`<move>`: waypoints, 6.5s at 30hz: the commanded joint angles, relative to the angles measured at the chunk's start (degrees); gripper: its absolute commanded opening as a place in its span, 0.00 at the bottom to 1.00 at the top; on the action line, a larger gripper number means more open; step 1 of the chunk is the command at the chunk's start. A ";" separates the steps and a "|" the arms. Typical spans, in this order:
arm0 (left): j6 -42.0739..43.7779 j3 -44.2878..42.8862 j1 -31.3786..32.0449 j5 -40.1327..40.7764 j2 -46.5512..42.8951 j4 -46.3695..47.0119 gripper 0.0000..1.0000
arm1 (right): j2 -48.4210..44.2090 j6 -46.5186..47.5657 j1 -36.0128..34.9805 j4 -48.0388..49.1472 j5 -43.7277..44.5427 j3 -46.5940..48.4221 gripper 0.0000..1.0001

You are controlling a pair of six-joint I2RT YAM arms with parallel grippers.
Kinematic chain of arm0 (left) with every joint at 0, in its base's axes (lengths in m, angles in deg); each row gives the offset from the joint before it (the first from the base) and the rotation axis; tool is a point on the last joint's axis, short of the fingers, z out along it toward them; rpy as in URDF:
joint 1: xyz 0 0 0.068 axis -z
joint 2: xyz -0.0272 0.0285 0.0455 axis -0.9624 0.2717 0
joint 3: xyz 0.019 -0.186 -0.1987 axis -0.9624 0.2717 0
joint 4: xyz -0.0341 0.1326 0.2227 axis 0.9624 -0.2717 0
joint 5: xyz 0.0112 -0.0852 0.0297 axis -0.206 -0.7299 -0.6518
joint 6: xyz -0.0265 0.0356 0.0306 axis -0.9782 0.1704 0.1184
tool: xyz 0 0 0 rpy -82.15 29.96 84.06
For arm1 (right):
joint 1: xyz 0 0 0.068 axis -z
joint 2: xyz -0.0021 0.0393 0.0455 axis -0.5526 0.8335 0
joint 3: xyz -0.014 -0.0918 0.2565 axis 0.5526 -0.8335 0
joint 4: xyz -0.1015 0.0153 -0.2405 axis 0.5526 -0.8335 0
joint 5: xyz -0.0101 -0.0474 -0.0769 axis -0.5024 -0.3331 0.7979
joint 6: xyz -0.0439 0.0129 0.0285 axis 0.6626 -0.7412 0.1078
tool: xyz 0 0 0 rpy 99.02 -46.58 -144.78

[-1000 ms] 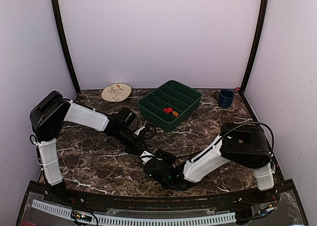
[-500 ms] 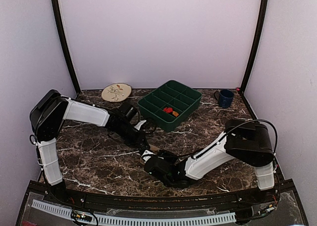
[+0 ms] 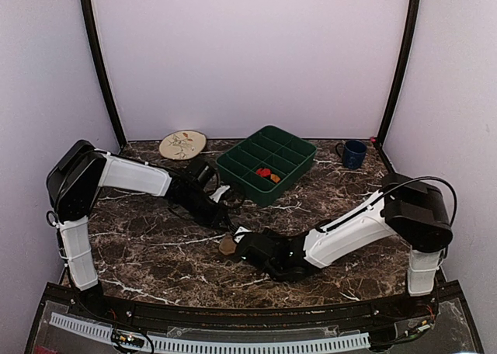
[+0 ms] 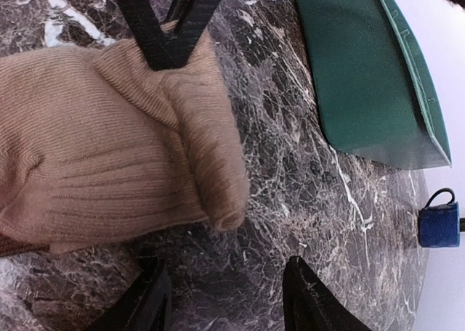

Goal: Roll the socks
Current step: Roll the sock at the center of the board.

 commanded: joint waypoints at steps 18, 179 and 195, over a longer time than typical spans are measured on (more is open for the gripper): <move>6.38 -0.57 1.79 3.72 -2.58 1.48 0.00 | -18.01 -19.77 13.84 -2.88 -28.84 -4.05 0.53; -14.80 15.64 5.02 2.03 -16.43 -0.85 0.40 | 21.52 21.62 -14.03 -7.66 18.47 21.77 0.00; -12.82 15.90 5.30 3.63 -13.18 -0.44 0.00 | 23.07 6.27 -13.75 -24.14 19.31 25.91 0.01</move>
